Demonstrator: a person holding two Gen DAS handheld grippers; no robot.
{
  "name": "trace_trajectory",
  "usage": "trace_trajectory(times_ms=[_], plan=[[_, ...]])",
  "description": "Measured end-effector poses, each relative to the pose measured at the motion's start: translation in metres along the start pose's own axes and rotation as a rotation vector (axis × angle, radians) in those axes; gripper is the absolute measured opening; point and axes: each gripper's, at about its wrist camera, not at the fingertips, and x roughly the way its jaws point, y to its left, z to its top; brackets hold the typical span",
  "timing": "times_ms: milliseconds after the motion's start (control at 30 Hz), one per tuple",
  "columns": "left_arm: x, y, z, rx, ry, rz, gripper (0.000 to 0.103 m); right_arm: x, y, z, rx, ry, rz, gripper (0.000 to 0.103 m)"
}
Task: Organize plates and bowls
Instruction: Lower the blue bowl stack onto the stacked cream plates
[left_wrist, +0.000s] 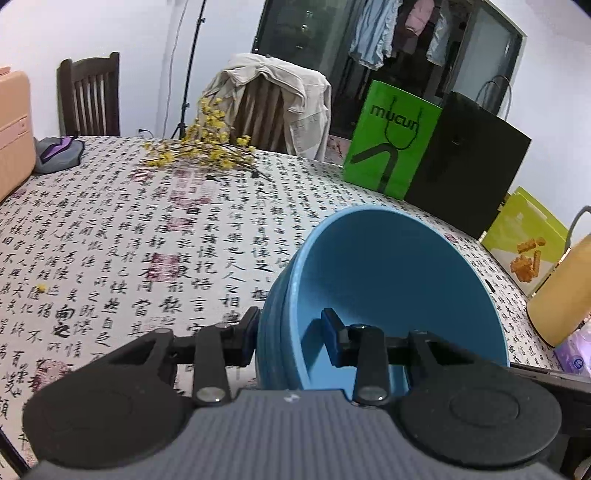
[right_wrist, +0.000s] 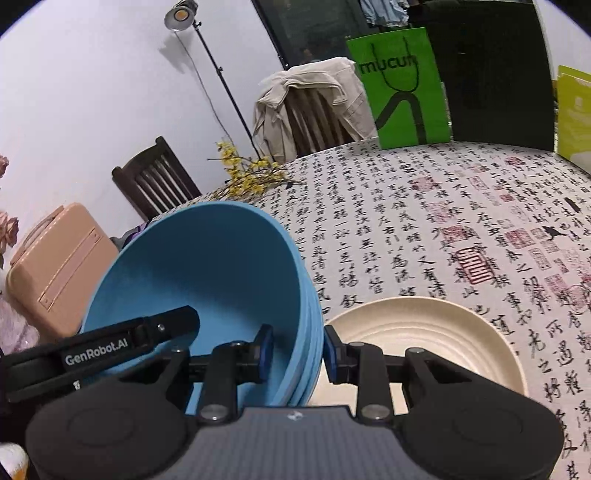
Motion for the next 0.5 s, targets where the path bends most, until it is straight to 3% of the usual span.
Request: trace_trajectory(times_ms=[500], plan=[[0.013,-0.043,-0.010,0.050,0.023,-0.052,0.036,-0.023,-0.044,-0.004,0.052,-0.024,-0.040,0.028]])
